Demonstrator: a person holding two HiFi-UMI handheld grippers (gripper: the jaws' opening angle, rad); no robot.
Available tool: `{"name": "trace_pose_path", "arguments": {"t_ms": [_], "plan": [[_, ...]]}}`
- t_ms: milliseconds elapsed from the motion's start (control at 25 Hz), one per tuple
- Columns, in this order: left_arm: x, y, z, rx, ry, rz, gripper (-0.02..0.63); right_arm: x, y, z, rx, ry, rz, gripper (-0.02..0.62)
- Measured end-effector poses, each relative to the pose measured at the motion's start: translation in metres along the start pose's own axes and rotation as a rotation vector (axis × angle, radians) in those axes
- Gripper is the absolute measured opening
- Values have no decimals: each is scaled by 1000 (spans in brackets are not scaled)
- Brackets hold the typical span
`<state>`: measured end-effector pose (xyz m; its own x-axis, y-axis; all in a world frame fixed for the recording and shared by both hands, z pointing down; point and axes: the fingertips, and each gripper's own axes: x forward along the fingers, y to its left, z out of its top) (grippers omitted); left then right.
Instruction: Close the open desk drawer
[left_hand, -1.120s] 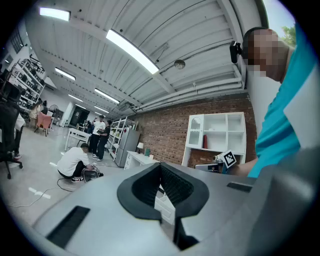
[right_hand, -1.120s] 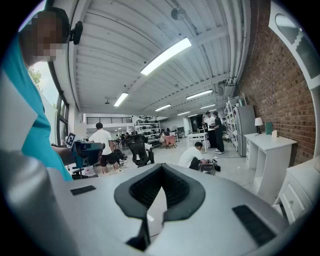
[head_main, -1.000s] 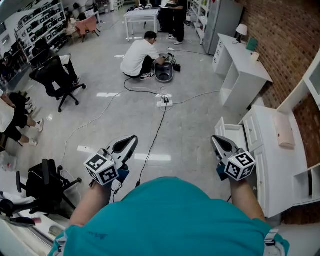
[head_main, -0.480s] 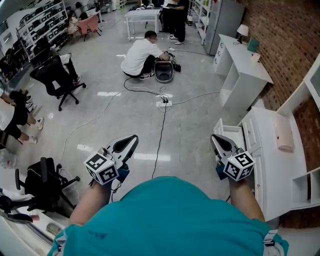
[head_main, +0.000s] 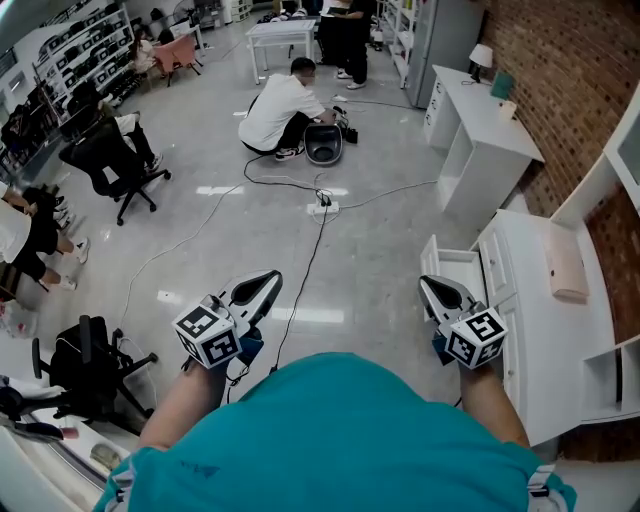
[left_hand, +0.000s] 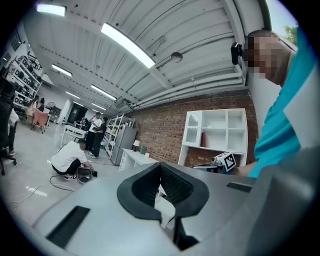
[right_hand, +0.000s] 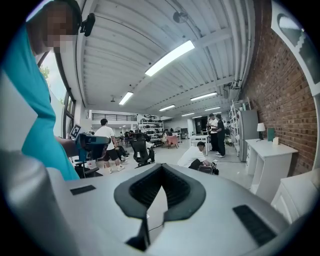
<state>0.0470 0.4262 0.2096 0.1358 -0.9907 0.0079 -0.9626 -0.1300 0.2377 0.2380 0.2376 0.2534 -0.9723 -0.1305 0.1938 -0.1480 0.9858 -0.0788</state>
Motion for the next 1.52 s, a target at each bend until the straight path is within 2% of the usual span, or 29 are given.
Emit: {"name": "trace_pose_path", "arguments": {"t_ms": [280, 480, 640, 800, 960, 1120, 1280, 1520], "plan": [[32, -5, -4, -14, 14, -24, 15, -7, -32, -8, 27, -4, -15, 20], [36, 26, 1, -22, 6, -27, 15, 27, -35, -2, 17, 4, -8, 20], [41, 76, 5, -29, 6, -48, 15, 79, -37, 5, 4, 15, -11, 20], [53, 146, 16, -31, 4, -89, 15, 147, -43, 17, 2, 21, -38, 20], [63, 222, 39, -47, 17, -124, 15, 218, -38, 36, 7, 24, -62, 20], [75, 285, 64, -31, 34, -157, 15, 283, -43, 60, 26, 5, -89, 20], [91, 333, 76, -29, 47, -178, 15, 331, -53, 72, 30, 10, -106, 20], [121, 379, 80, -43, 74, -207, 15, 376, -80, 71, 57, 34, -136, 20]]}}
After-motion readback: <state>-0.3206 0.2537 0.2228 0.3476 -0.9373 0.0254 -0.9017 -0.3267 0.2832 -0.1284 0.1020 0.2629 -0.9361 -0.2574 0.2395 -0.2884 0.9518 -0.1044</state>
